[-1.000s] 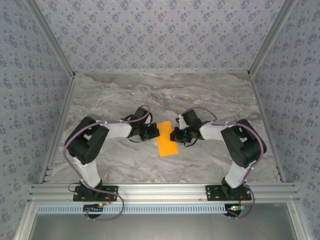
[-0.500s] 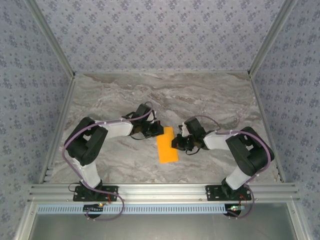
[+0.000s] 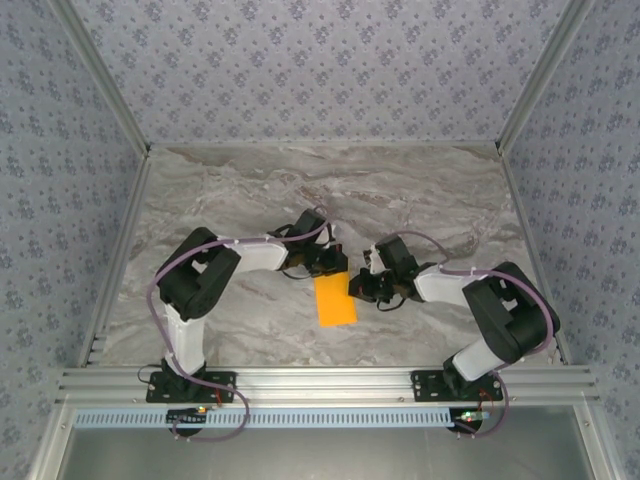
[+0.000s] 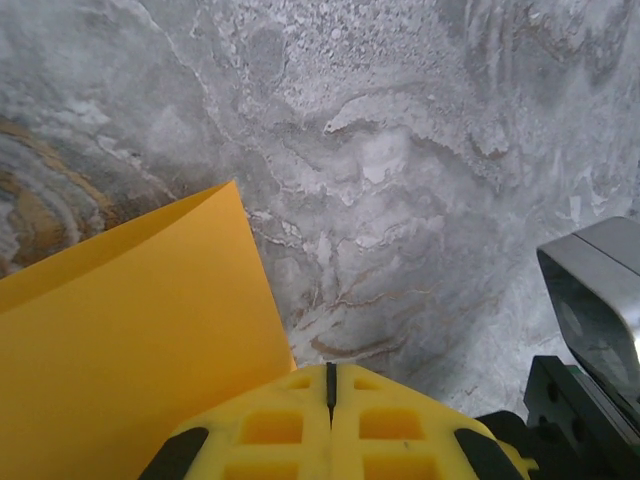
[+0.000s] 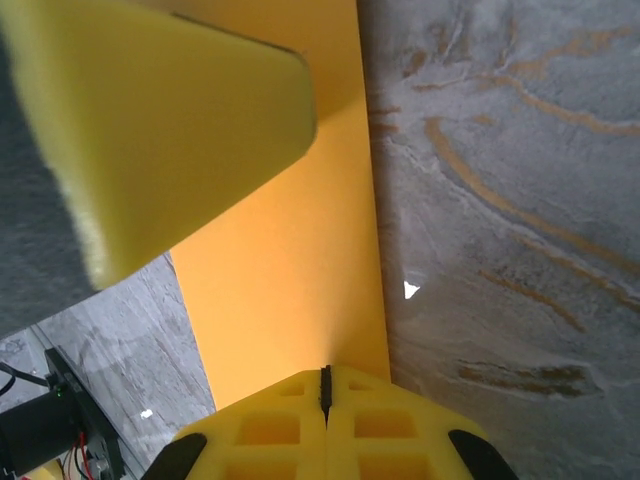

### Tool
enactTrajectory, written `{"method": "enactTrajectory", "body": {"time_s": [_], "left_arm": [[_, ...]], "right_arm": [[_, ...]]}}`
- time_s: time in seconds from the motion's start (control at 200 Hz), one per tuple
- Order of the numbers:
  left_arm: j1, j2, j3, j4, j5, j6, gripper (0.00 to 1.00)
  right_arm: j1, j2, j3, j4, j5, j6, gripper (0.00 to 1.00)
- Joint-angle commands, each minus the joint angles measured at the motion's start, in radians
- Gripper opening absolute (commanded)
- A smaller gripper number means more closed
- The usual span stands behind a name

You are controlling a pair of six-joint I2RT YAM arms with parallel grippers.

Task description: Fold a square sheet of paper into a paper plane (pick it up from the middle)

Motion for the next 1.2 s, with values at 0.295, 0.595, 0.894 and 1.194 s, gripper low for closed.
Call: {"method": "enactTrajectory", "body": {"time_s": [0.295, 0.595, 0.894, 1.194], "left_arm": [[-0.011, 0.027, -0.014, 0.000, -0.016, -0.010, 0.02], [-0.011, 0.026, -0.040, -0.021, -0.066, 0.001, 0.02], [-0.010, 0.030, -0.049, -0.020, -0.077, 0.003, 0.01], [-0.011, 0.032, -0.097, 0.009, -0.090, 0.019, 0.01]], "right_arm": [[-0.018, 0.067, 0.041, -0.152, -0.065, -0.175, 0.00], [-0.033, 0.043, 0.066, -0.244, -0.070, -0.246, 0.00], [-0.005, 0.049, 0.108, -0.174, -0.096, -0.209, 0.00], [0.009, 0.136, 0.156, -0.163, -0.083, -0.228, 0.00]]}}
